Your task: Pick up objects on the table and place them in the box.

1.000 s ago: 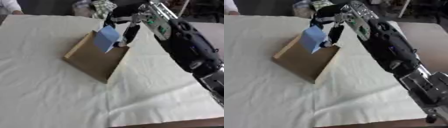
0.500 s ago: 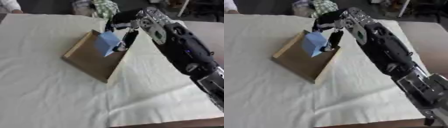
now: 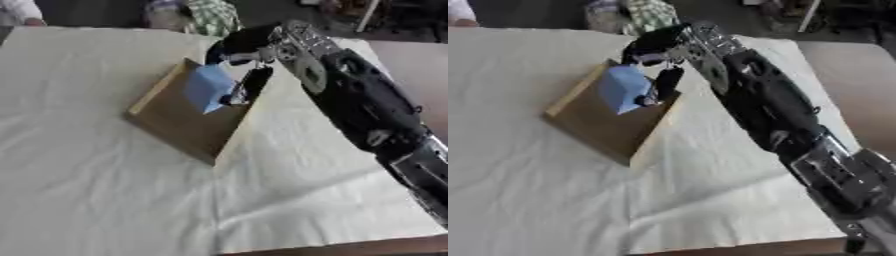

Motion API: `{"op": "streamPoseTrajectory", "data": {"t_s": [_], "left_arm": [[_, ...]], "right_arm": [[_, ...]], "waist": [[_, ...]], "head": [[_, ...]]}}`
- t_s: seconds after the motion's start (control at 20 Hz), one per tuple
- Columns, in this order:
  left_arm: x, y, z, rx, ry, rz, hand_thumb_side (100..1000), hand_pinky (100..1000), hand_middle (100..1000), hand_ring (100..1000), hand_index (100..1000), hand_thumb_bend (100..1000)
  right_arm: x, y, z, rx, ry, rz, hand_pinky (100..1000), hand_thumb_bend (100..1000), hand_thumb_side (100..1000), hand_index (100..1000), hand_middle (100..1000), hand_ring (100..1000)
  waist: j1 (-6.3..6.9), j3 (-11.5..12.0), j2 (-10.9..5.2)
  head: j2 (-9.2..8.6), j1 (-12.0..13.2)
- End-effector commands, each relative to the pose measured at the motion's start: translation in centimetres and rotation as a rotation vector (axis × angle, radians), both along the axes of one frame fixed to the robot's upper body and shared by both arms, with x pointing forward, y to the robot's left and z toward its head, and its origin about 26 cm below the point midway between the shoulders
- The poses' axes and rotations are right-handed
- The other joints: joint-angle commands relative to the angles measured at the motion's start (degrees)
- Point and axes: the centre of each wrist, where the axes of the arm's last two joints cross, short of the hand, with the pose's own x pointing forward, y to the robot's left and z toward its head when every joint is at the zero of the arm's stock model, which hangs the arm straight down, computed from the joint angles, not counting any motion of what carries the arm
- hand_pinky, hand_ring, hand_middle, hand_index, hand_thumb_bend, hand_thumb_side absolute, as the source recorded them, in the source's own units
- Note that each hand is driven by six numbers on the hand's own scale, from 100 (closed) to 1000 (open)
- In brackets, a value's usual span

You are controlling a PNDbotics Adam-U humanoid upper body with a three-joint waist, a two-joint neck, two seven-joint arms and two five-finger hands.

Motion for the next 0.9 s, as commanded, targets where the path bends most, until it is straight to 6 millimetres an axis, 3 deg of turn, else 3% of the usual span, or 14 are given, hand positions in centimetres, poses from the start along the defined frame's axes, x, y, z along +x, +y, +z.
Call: {"op": "streamPoseTrajectory", "data": {"t_s": [0.05,0.25,0.5,0.9], "left_arm": [[-0.15,-0.26,0.78,0.003,-0.026,-0.016,645,623,540,665,718,373],[-0.14,-0.33,0.75,-0.001,-0.024,-0.019,647,622,539,664,717,371],[-0.14,-0.37,0.71,-0.002,-0.020,-0.020,647,621,539,664,716,369],[-0.15,-0.40,0.63,-0.003,-0.015,-0.023,649,621,539,665,716,367]], "right_arm": [[0.12,-0.17,0.62,-0.030,-0.022,0.000,827,259,591,895,853,852],[0.32,-0.13,0.15,-0.050,-0.023,-0.006,832,266,617,898,859,863],[0.42,-0.10,-0.06,-0.058,-0.043,-0.014,860,323,825,931,894,902],[0.37,0.12,0.24,-0.051,-0.091,-0.020,873,350,821,954,915,912]], "waist": [[0.30,0.1,-0.83],[0.26,0.2,-0.72],[0.24,0.2,-0.64],[0.37,-0.1,-0.75]], "head": [[-0.55,-0.2],[-0.49,-0.4],[-0.37,-0.4],[-0.37,-0.4]]}}
